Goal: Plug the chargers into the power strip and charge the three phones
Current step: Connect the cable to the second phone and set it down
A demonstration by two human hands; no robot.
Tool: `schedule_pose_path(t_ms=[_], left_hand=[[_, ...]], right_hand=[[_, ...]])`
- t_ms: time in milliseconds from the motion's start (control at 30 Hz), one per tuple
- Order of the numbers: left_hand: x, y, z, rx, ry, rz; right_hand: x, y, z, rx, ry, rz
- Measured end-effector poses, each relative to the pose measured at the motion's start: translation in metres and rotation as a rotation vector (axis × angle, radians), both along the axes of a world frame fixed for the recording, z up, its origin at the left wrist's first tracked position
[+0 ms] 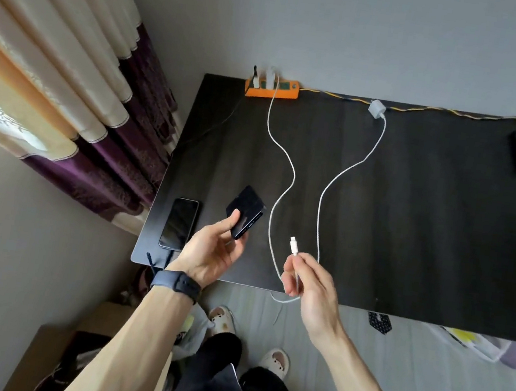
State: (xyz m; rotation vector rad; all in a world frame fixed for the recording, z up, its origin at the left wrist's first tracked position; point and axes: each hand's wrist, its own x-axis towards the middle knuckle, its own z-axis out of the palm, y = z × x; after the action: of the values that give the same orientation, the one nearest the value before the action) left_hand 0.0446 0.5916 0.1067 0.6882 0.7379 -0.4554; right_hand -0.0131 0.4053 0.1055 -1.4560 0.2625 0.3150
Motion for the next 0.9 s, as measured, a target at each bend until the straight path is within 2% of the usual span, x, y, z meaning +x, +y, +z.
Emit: schedule_pose_path(t_ms=[133,400,567,900], left_hand=[[-0.018,-0.007,-0.004,0.038,0.004,0.009],[-0.035,-0.024,-0.003,0.099,-0.025,-0.006],[-0.049,-0.028,-0.006,0.132,-0.001,-0.070],[-0.061,-0.024,-0.010,0.181,-0.071,-0.181]], right_hand=[[-0.013,-0.006,-0.003,0.086,0.056,0.046],[-0.029,-0.007,-0.003,0.047,0.051,0.063],[-0.035,-0.003,-0.005,-0.069,0.002,0.110],[-0.038,0.003,-0.003,-0.051,0.027,0.123]])
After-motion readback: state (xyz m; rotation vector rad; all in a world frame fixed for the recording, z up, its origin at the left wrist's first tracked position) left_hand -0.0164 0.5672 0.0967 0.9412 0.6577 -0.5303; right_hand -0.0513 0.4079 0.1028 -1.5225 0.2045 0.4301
